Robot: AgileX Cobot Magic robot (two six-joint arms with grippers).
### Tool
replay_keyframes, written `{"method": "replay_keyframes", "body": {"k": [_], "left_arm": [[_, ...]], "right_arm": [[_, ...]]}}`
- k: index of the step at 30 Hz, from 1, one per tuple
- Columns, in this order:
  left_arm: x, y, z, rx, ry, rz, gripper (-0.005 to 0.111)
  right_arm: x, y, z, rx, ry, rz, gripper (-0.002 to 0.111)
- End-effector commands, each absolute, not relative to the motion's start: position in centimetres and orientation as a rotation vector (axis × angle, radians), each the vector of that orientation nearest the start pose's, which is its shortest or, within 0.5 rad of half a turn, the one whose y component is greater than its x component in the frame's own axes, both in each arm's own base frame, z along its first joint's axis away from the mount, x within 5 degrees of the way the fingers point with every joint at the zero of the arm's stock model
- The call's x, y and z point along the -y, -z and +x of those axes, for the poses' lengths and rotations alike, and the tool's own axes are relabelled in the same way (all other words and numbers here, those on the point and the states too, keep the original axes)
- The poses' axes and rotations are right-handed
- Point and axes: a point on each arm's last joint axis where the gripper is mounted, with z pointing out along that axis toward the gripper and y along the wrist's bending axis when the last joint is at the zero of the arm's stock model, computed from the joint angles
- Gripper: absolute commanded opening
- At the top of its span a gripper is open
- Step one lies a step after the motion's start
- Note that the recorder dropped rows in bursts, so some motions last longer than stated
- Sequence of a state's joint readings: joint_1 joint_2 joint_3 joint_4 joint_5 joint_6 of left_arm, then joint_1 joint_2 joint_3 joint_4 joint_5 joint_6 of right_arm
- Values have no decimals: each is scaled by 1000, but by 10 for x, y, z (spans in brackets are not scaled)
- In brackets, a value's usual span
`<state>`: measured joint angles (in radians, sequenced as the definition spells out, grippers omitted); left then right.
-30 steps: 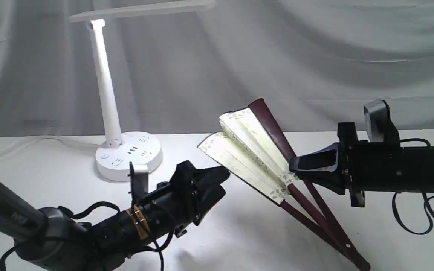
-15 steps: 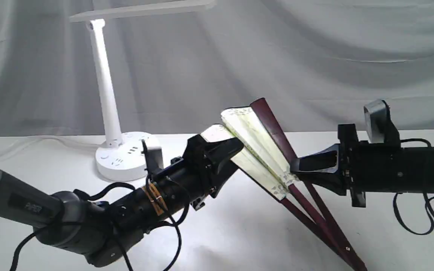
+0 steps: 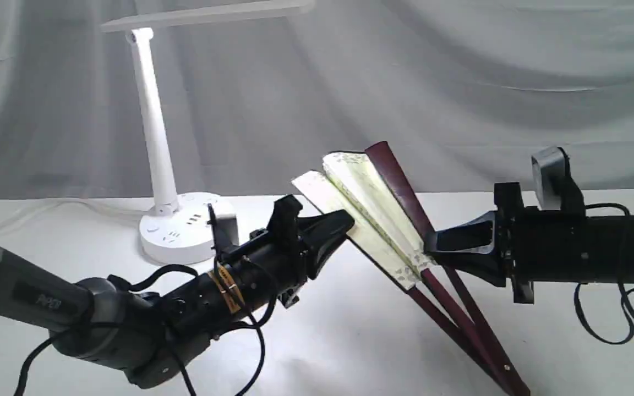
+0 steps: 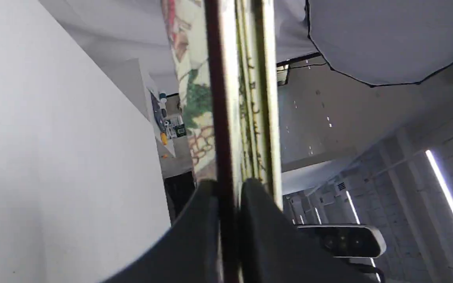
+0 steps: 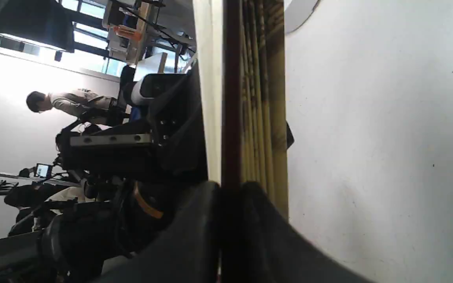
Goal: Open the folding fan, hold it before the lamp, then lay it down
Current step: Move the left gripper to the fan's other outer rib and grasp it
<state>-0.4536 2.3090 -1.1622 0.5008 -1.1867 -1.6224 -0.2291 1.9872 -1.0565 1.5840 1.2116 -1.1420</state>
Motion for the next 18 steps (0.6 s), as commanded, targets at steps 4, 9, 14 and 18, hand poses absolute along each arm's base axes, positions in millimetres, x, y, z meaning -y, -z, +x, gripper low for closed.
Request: {"method": "replay_keyframes", "body": {"k": [4, 9, 14, 18], "left_arm": [[233, -109, 379, -1733, 1801, -398, 0], [233, -109, 378, -1739, 1869, -459, 0], [235, -109, 375, -1765, 1887, -439, 0], [238, -107, 371, -1815, 1913, -392, 0]], "right_arm": [[-3, -171, 363, -2162, -1537, 141, 0], [-3, -171, 364, -2150, -1541, 152, 5], [-3, -171, 364, -2150, -1541, 152, 27], [-3, -172, 365, -2136, -1545, 167, 36]]}}
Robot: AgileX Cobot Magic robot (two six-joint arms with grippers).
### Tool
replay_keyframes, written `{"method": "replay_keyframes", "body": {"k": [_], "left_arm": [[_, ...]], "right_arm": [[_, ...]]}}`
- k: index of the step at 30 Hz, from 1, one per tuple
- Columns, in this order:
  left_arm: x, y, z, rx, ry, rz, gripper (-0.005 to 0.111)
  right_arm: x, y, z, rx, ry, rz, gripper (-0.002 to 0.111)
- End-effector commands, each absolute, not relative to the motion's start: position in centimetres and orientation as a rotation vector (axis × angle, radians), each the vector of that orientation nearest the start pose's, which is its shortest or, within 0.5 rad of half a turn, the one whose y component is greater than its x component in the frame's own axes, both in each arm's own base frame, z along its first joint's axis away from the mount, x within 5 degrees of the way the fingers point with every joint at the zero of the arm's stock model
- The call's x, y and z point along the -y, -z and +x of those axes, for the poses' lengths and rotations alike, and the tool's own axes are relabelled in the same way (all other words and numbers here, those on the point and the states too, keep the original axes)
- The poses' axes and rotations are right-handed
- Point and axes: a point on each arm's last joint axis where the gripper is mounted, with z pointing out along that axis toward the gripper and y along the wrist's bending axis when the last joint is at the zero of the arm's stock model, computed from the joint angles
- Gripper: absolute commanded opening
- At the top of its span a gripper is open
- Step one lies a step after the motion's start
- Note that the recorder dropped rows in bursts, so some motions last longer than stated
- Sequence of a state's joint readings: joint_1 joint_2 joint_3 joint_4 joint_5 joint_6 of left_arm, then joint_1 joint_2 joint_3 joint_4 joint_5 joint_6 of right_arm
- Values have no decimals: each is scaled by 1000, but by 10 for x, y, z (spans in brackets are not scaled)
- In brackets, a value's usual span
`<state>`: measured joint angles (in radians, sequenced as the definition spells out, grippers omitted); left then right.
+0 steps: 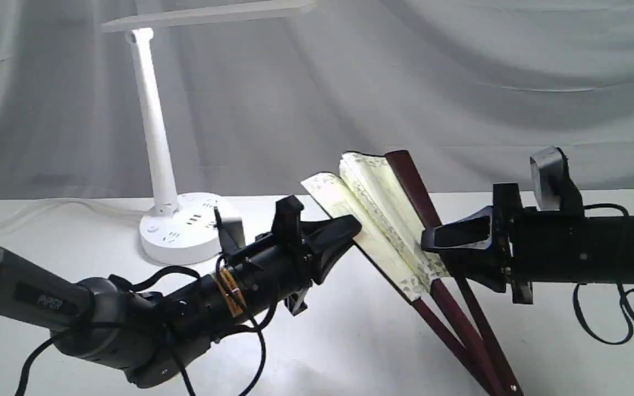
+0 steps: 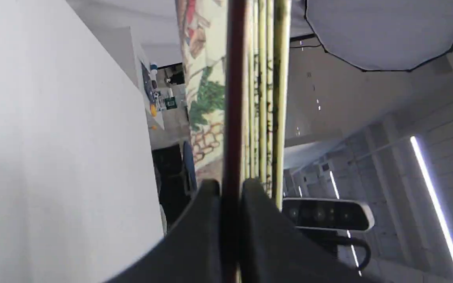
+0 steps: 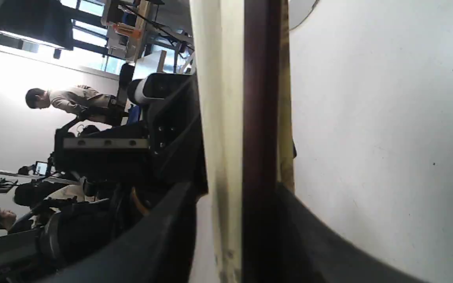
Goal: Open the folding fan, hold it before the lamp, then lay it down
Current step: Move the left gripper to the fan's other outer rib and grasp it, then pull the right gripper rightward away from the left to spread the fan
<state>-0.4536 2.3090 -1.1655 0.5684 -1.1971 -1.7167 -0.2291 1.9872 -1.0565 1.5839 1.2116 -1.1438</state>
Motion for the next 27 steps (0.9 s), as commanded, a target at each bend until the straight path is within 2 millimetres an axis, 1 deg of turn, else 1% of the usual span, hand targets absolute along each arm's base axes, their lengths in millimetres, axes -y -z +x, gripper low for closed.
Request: {"method": "replay_keyframes", "body": {"k": [1, 4, 7, 12, 14, 16, 21, 24, 27], "left_arm": [[238, -107, 370, -1825, 1922, -391, 0], [239, -105, 368, -1861, 1931, -348, 0], [233, -104, 370, -1884, 1936, -342, 0], [226, -103, 372, -1900, 1936, -343, 0], [226, -103, 372, -1904, 1940, -345, 0], [226, -103, 372, -1907, 1943, -346, 0], [226, -103, 372, -1905, 1944, -351, 0], [226, -104, 373, -1889, 1943, -374, 0], [223, -106, 378, -1843, 1938, -440, 0]], "right_arm": [[-3, -172, 365, -2132, -1546, 171, 36], [-2, -173, 366, -2116, -1541, 168, 36], [-2, -173, 366, -2112, -1538, 163, 36], [-2, -173, 366, -2109, -1531, 149, 31], [-2, -173, 366, -2108, -1528, 144, 28], [-2, -173, 366, -2104, -1519, 128, 22], [-2, -173, 366, -2104, -1519, 128, 1], [-2, -174, 367, -2101, -1519, 129, 0], [-2, -174, 367, -2101, -1519, 129, 0]]}}
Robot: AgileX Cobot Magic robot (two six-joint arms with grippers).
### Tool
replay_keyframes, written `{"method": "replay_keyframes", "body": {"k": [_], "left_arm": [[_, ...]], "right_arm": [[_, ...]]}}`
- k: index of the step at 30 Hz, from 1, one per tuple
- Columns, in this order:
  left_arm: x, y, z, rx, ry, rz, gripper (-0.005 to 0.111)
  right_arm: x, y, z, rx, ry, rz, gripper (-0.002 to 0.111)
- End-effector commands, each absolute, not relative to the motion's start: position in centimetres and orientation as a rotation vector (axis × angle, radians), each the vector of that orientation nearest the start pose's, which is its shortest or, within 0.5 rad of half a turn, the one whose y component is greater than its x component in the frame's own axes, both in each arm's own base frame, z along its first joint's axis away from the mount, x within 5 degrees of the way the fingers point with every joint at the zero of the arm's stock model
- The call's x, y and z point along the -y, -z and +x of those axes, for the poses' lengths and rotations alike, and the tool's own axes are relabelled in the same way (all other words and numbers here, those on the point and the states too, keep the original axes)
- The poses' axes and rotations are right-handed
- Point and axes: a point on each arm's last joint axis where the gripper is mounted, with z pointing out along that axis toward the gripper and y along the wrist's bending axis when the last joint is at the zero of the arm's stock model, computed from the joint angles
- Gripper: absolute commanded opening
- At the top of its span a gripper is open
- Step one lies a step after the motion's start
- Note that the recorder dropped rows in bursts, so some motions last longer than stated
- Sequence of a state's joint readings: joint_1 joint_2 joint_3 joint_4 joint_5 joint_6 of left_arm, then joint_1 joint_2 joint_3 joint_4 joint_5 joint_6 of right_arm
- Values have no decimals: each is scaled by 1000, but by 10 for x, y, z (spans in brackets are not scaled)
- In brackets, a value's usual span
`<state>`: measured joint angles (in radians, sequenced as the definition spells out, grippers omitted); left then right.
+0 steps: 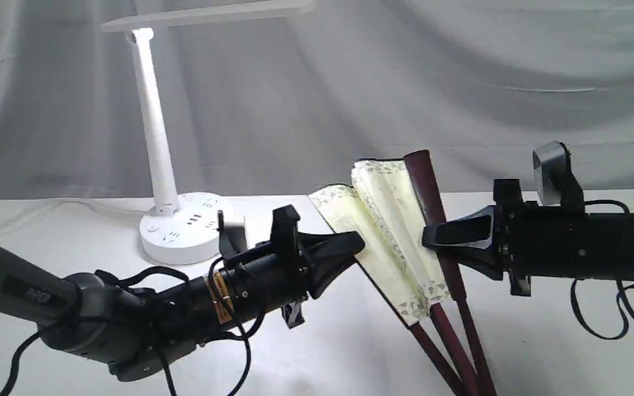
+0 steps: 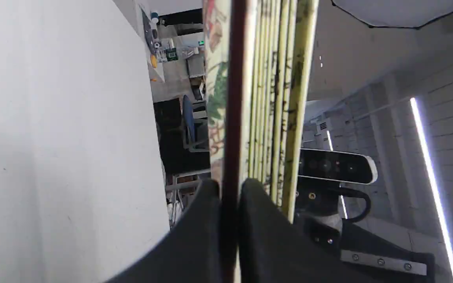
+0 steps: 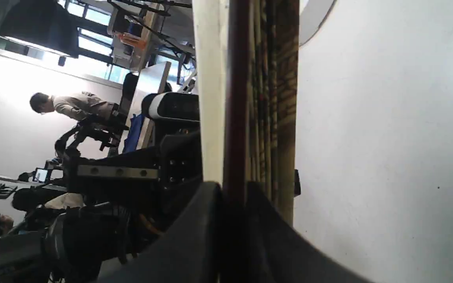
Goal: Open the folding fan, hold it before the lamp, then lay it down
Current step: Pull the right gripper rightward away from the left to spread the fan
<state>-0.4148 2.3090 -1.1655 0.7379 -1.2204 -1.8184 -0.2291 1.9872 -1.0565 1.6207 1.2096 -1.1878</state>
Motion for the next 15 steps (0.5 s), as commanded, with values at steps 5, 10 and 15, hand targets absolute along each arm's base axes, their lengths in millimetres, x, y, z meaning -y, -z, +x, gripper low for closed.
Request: {"method": "replay_keyframes", "body": {"k": [5, 10, 15], "left_arm": [[221, -107, 381, -1808, 1934, -490, 0], [221, -107, 381, -1805, 1933, -494, 6], [221, -107, 381, -1805, 1933, -494, 20]], "right_arm": [[-2, -174, 367, -2095, -1520, 134, 0], [-2, -175, 368, -2088, -1522, 142, 0], [-2, -175, 368, -2088, -1523, 144, 0]]}}
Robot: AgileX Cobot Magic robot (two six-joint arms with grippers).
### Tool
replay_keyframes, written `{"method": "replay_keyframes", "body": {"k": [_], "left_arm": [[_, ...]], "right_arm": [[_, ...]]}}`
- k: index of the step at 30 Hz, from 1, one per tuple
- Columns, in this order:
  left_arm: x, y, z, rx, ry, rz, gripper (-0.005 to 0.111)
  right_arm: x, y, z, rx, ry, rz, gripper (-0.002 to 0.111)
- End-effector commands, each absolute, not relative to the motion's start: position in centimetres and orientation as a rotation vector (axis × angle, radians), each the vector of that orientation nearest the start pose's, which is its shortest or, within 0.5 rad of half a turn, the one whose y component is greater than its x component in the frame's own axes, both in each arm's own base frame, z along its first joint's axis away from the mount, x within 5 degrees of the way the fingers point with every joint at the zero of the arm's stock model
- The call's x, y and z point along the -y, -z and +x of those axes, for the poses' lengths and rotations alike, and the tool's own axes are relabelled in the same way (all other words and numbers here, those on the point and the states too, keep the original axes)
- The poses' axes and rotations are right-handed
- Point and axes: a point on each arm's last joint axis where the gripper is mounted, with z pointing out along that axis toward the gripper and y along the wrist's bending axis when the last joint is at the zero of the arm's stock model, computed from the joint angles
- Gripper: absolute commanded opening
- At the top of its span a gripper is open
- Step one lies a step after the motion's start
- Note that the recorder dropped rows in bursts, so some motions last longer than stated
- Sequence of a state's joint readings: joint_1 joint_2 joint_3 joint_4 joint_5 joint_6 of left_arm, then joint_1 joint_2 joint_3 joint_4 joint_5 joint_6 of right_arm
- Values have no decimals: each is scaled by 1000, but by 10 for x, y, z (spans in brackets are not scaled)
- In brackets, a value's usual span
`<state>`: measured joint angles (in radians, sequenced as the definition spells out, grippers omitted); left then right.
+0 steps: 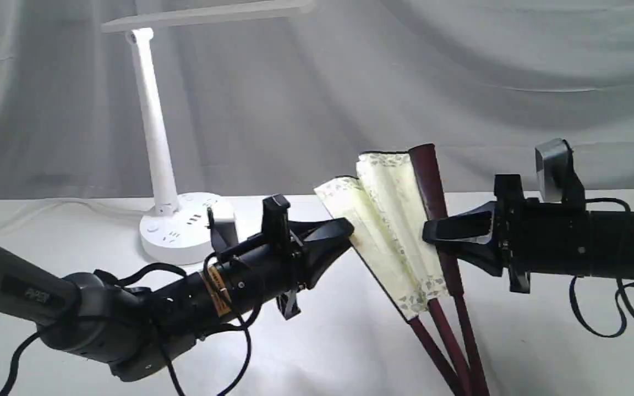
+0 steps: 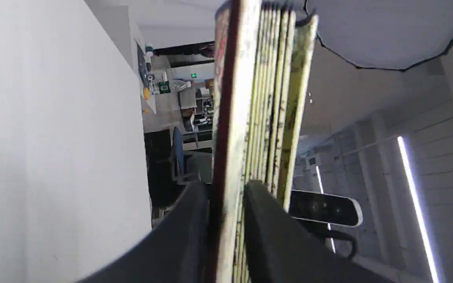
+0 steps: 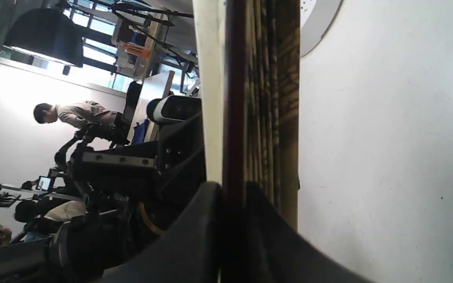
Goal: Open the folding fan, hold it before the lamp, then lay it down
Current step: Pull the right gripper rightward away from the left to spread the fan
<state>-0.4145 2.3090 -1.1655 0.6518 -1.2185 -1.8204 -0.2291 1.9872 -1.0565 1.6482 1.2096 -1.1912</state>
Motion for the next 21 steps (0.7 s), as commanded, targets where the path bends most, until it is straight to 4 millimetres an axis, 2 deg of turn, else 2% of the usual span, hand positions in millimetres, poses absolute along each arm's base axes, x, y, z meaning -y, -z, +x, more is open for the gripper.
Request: {"method": "replay_keyframes", "body": {"k": [1, 9, 17, 21], "left_arm": [[221, -107, 381, -1805, 1933, -494, 21], [221, -107, 381, -1802, 1916, -467, 21], [227, -107, 378, -1805, 1925, -460, 21], [228, -106, 376, -1823, 1928, -434, 21]], "right_arm": [[-2, -175, 368, -2088, -1523, 144, 0], [-2, -175, 368, -2087, -1531, 160, 0], [-30, -178, 370, -2071, -1594, 134, 0], [-31, -177, 369, -2078, -1593, 125, 0]]}}
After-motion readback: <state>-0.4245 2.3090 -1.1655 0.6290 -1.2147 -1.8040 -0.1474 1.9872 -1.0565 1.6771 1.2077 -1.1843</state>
